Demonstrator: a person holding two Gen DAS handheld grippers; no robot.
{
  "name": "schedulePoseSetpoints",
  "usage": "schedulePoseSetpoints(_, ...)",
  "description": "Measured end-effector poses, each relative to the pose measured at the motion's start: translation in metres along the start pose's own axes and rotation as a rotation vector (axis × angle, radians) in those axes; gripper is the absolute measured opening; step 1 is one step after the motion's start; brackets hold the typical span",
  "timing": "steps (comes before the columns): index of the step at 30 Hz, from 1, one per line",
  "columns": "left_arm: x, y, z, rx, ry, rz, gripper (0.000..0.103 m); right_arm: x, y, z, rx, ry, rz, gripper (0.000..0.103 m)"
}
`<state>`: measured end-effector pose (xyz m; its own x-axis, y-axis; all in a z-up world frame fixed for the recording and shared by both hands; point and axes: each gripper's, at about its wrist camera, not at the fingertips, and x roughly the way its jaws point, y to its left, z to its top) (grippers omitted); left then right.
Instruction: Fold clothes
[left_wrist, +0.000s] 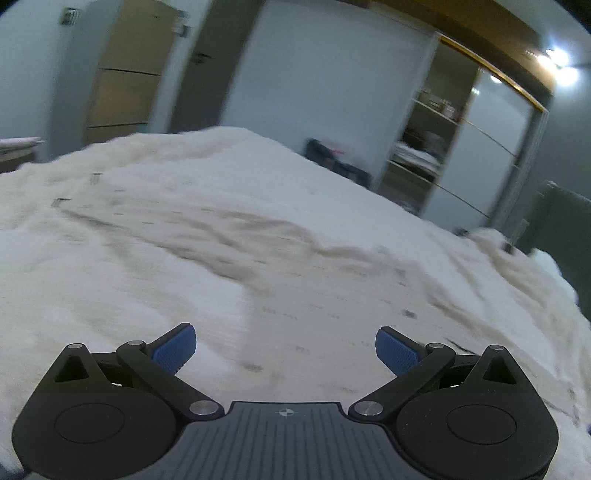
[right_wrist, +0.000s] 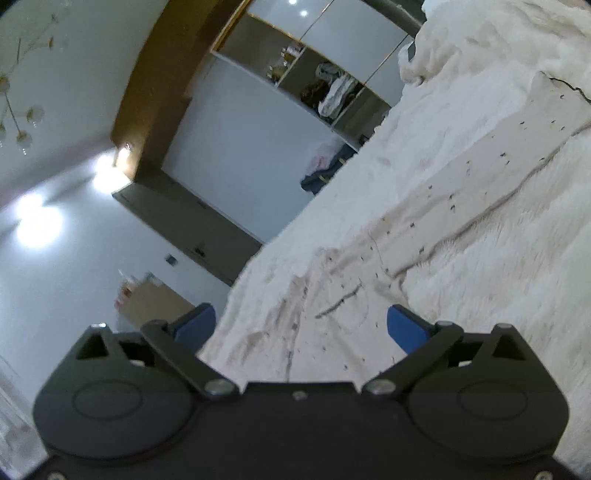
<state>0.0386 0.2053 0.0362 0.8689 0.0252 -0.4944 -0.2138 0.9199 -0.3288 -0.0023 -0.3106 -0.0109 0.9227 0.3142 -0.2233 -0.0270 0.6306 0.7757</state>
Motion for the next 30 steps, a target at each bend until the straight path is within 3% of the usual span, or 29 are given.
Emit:
schedulePoseSetpoints(3,0.014,0.032,0.008,-0.057,-0.019,0.037,0.103,-0.003,0.023,-0.008,-0.092,0.002,-0.024,0.100)
schedulePoseSetpoints(6,0.029,0.063,0.019,-0.139,-0.031,0.028,0.103,-0.010,0.046,-0.011,-0.177,0.015,-0.063,0.100)
schedulePoseSetpoints(9,0.040,0.075,0.015,-0.164,-0.096,-0.001,0.103,-0.019,0.056,-0.025,-0.183,0.014,-0.068,0.101)
schedulePoseSetpoints(11,0.048,0.078,0.015,-0.263,-0.082,-0.007,0.103,-0.019,0.055,-0.033,-0.151,0.012,-0.061,0.102)
schedulePoseSetpoints(12,0.050,0.075,0.016,-0.260,-0.081,-0.069,0.103,-0.015,0.052,-0.038,-0.128,0.016,-0.062,0.102)
schedulePoseSetpoints(14,0.050,0.063,0.019,-0.198,-0.081,-0.090,0.103,-0.001,0.054,-0.044,-0.147,0.054,-0.088,0.102)
schedulePoseSetpoints(20,0.052,0.022,0.019,0.046,-0.045,-0.084,0.103,0.025,0.074,-0.062,-0.288,0.138,-0.121,0.102)
schedulePoseSetpoints(30,0.057,0.007,0.013,0.101,-0.050,-0.052,0.103,0.030,0.088,-0.083,-0.423,0.205,-0.170,0.102)
